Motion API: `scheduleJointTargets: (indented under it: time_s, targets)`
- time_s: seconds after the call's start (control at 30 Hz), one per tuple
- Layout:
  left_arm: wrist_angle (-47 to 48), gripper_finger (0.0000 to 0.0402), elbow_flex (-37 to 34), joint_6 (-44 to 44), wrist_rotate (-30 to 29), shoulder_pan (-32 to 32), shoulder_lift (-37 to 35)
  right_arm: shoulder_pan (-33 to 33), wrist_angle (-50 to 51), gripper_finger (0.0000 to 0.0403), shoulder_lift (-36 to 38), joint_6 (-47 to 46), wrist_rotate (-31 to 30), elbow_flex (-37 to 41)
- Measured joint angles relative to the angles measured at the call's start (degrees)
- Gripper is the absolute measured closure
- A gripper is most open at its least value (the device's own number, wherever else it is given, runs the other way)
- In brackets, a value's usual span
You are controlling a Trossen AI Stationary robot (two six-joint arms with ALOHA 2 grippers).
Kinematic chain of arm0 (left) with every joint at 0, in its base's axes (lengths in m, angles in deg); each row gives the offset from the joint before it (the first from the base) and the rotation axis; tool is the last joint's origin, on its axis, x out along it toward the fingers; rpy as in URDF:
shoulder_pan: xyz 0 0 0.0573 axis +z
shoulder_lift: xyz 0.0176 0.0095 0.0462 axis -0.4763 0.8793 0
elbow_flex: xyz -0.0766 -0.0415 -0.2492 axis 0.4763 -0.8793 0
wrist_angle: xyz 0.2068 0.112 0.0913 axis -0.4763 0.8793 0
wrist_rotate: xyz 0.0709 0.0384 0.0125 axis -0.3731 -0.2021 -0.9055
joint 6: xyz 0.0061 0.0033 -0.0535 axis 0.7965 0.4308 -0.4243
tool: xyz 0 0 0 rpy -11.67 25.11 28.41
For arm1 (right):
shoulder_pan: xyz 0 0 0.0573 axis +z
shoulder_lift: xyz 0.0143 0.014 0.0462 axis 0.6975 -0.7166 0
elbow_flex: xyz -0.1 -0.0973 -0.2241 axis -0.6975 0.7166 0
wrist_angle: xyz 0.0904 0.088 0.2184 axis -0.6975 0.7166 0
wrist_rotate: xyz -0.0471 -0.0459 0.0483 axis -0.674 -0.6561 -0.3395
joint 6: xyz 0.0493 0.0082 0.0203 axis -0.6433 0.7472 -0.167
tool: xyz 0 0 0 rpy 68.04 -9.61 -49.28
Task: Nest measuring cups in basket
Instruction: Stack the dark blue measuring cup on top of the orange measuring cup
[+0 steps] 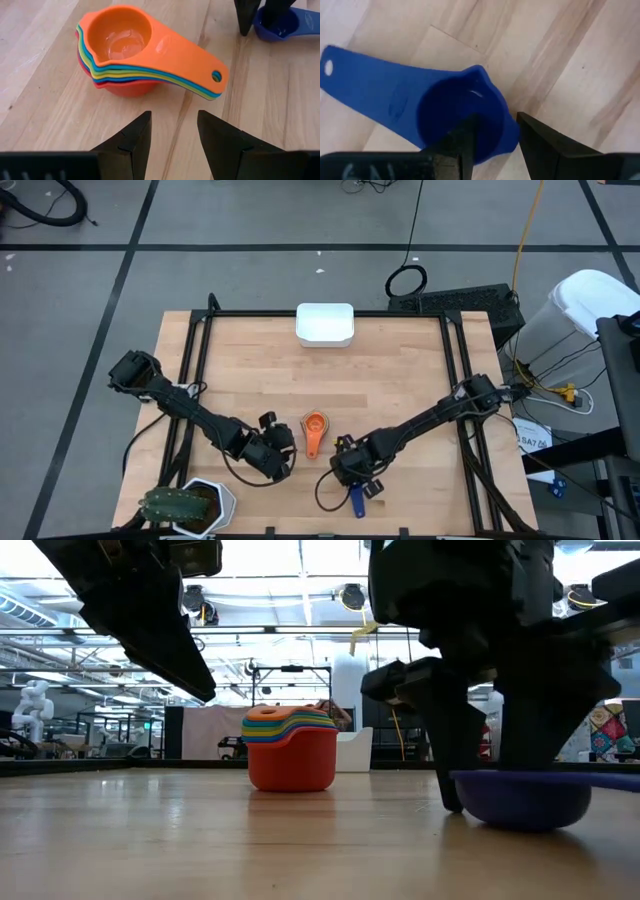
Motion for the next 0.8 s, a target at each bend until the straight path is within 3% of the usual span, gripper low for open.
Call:
scheduleJointTargets:
  time_s: [0.13, 0.3, 0.57, 0.8]
  targets:
    - [-0.1, 0.0238, 0.0, -0.2, 0.0, 0.0, 0.0, 0.0, -0.5, 0.0294, 0.0, 1.7, -0.3, 0.3]
    - [0.0, 0.0238, 0.0, -1.0, 0.0, 0.0, 0.0, -0.1, -1.8, 0.0379, 0.1, 5.0, -1.6, 0.3]
    - [0.2, 0.0238, 0.0, -2.1, 0.0, 0.0, 0.0, -0.3, -1.4, 0.0379, 0.9, 7.1, -6.2, 0.3]
    - [0.9, 0.0238, 0.0, -3.1, 0.0, 0.0, 0.0, -2.3, -1.1, 0.0379, 6.1, 7.2, -13.3, 0.6]
